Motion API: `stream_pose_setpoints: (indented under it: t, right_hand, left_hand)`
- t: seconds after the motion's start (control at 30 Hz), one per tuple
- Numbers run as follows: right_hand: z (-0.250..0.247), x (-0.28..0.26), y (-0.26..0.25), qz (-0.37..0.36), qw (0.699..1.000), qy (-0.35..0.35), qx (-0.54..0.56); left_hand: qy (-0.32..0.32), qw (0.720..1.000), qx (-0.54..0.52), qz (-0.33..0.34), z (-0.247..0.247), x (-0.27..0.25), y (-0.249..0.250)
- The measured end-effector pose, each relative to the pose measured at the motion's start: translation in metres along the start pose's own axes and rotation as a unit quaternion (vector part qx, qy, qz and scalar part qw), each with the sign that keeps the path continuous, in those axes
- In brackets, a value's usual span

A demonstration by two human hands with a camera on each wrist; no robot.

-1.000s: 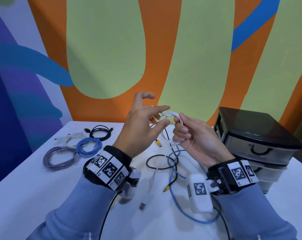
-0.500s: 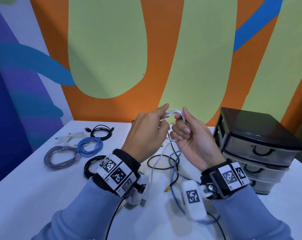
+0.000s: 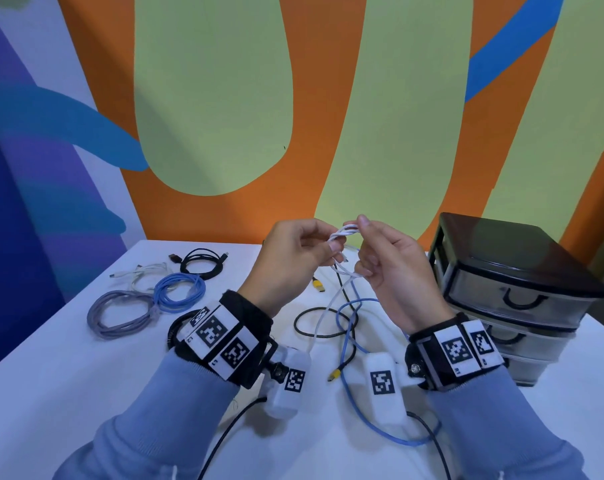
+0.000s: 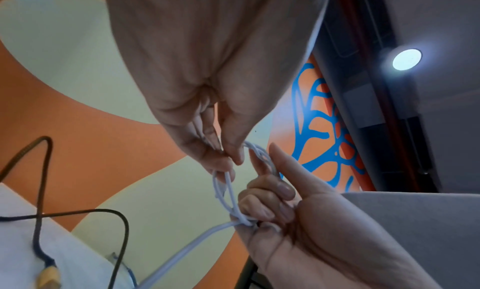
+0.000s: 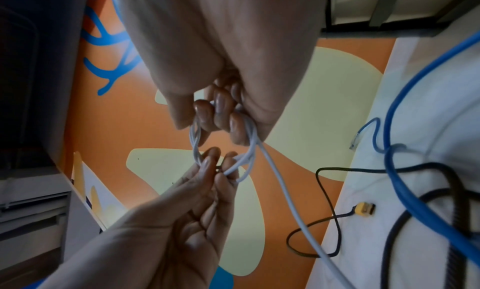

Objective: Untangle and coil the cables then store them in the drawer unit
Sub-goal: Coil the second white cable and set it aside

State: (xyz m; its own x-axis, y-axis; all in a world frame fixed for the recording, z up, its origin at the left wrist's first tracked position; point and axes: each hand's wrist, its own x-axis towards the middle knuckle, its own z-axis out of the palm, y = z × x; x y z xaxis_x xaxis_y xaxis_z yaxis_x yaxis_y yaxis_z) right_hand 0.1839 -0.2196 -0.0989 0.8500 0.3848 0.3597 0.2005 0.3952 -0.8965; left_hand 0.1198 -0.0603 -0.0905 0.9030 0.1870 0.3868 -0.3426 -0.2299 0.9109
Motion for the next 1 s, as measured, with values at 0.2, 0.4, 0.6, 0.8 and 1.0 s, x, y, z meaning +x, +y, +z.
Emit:
stream_pose_setpoints:
  t: [0.2,0.4,0.6,0.8,1.0]
  right_hand:
    - [-0.003,0.001,-0.001,-0.007,0.999,0.042,0.009]
    - [-0.005,0.001,-0.004,-0.003,1.0,0.02,0.01]
    - [-0.003,-0.002,-0.006,-0.013,0.999,0.024,-0.027]
    - [-0.002,-0.003,-0.006,0.008,0.999,-0.022,-0.022]
    - [-0.002,-0.003,-0.005,-0.002,0.988,-0.026,-0.152]
  left_hand:
    - [-0.02,0.995,-0.084,-0.041,0.0,-0.002,0.007]
    - [-0.067,0.958,-0.261,-0.1,-0.003,-0.003,0.013]
    - [-0.082,0.97,-0.205,-0.097,0.001,-0.002,0.014]
    - [-0.063,0.984,-0.154,-0.057,-0.001,0.0,0.011]
    - [-0.058,0.991,-0.117,-0.033,-0.006,0.003,0.006]
